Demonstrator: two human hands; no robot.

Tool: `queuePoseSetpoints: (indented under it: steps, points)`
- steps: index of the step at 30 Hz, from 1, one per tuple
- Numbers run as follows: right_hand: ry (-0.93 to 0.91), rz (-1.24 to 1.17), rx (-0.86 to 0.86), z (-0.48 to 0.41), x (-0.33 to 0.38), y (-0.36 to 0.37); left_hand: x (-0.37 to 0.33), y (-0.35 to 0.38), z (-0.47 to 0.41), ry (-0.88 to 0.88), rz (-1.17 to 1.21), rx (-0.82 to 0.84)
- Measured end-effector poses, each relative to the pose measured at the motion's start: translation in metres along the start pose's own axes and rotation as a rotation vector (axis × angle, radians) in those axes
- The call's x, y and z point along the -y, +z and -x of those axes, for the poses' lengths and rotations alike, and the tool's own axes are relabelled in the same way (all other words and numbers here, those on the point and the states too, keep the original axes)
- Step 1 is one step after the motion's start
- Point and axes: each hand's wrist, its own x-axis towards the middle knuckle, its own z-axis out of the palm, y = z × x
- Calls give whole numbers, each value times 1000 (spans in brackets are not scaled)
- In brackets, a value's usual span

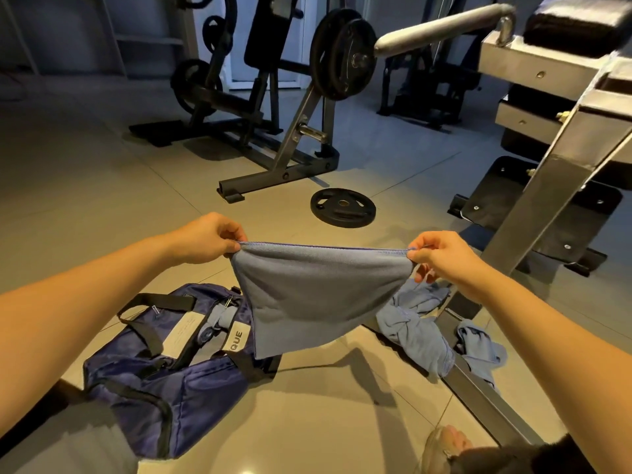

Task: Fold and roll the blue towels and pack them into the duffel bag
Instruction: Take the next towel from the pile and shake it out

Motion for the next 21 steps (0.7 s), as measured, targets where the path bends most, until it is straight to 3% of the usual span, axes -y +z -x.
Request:
queuePoseSetpoints:
  steps: [4, 7, 11, 16, 21]
  points:
    - [88, -27, 261, 28, 0, -10, 3, -9, 23, -3, 11, 267]
    - [205, -102, 521, 47, 0, -24, 0, -18, 36, -20, 163, 518]
    - [272, -192, 653, 58, 5, -38, -13, -21, 46, -108, 369, 795]
    - [442, -245, 565, 39, -37, -25, -13, 26, 30, -297, 425, 753]
    - [596, 65, 400, 44, -148, 63, 39, 162, 9, -428, 68, 606]
